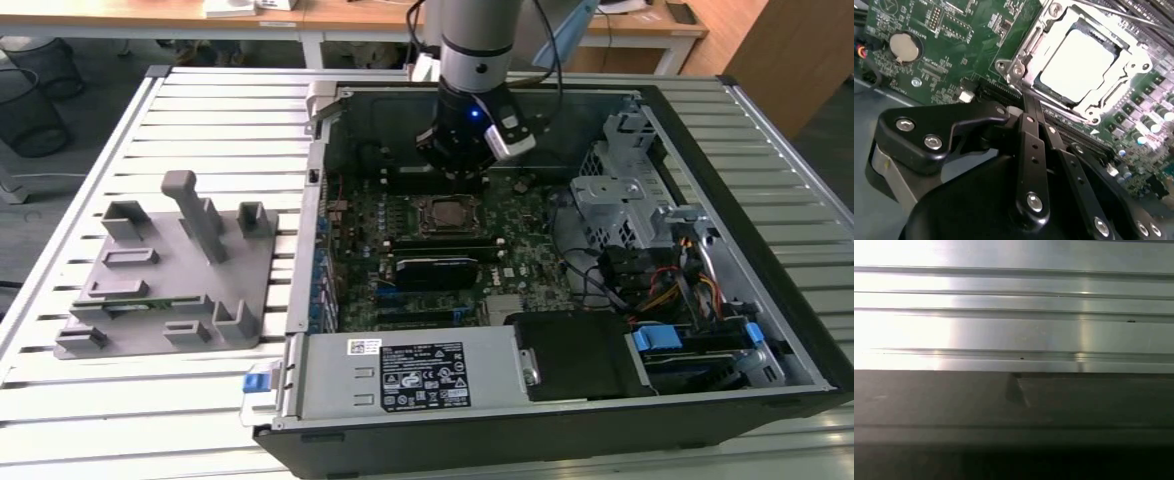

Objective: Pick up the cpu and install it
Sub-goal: 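Install the first cpu locking lever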

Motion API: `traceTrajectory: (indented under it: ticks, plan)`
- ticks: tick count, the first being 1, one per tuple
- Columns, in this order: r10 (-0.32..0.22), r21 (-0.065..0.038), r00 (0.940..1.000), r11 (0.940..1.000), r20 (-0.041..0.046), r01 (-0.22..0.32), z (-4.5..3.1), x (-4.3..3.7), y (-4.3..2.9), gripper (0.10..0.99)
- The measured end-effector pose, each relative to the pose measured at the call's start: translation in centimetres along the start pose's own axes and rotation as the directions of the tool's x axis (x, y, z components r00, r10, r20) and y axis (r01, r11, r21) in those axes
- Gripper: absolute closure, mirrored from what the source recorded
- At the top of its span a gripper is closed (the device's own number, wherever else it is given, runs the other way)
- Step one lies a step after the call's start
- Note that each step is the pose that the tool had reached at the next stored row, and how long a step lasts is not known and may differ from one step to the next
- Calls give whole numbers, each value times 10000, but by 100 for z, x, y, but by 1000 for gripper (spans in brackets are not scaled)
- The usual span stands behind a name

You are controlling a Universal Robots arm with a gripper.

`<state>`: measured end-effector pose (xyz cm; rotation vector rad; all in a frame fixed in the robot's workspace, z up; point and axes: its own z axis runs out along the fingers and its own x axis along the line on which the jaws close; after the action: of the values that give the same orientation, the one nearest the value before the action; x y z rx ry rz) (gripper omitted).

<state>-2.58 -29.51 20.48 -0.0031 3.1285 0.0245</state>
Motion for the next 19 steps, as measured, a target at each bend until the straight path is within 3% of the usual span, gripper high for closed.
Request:
traceTrajectory:
  ticks: [3,19]
  plan:
    - [0,2,10000,10000,-1,0,-38,0,0,980]
    - [0,-3,10000,10000,-1,0,-39,0,-82,980]
